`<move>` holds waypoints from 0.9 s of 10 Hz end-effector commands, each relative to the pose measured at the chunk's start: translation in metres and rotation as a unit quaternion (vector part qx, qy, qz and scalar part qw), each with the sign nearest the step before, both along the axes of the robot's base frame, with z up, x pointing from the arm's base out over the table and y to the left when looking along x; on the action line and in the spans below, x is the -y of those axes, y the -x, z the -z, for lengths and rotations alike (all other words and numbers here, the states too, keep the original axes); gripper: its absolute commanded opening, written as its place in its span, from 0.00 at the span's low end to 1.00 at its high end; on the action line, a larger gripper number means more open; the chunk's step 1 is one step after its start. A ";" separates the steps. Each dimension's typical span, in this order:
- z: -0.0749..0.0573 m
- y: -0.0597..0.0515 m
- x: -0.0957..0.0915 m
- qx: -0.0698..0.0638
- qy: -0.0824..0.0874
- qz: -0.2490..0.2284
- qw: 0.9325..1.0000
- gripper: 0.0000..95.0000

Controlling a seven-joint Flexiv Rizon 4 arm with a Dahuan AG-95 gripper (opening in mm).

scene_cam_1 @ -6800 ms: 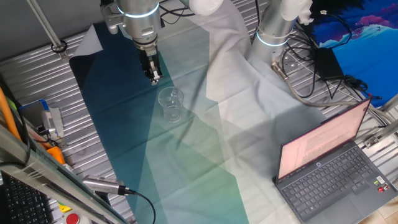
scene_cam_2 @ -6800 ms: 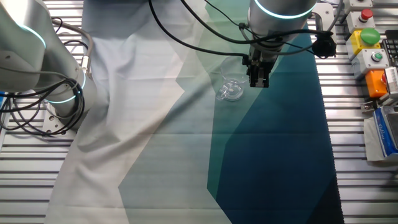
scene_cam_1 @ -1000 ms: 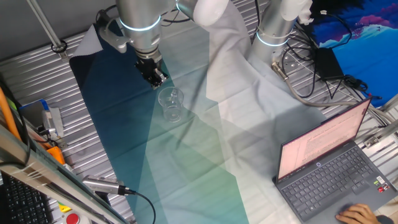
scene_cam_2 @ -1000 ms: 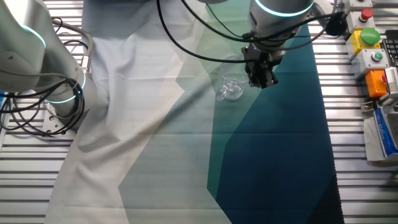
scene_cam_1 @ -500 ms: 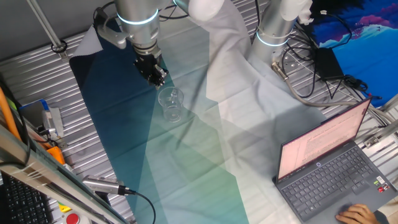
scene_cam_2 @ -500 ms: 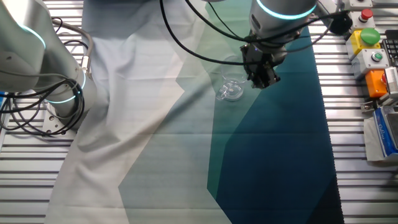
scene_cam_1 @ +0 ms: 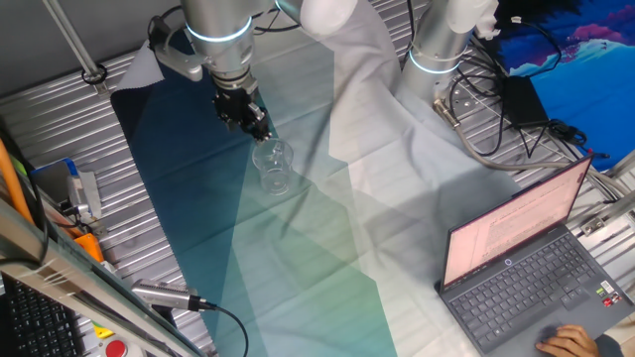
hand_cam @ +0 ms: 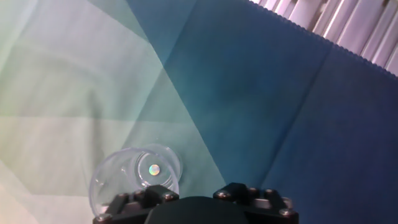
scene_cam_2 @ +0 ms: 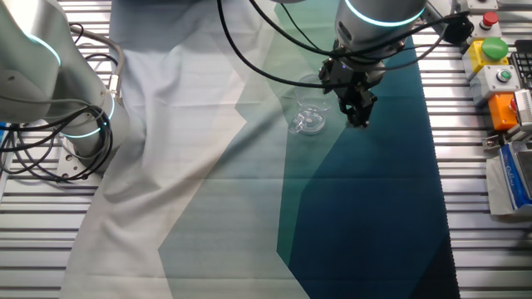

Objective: Pick up the cup

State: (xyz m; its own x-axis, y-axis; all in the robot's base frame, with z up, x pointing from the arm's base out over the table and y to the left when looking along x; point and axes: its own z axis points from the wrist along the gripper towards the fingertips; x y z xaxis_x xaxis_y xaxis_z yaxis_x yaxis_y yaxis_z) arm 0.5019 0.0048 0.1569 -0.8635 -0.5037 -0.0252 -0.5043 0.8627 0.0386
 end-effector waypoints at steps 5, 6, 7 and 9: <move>0.001 -0.001 -0.001 0.006 0.013 -0.016 1.000 1.00; 0.001 -0.001 -0.001 0.007 0.021 -0.029 0.999 1.00; 0.001 -0.001 -0.001 0.007 0.023 -0.044 0.999 1.00; 0.001 -0.001 -0.001 0.005 0.021 -0.064 0.998 1.00</move>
State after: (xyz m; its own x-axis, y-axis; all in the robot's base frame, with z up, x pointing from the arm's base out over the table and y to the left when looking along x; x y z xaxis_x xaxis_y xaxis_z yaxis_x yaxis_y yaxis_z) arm 0.5025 0.0062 0.1556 -0.8130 -0.5820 -0.0171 -0.5820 0.8132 -0.0016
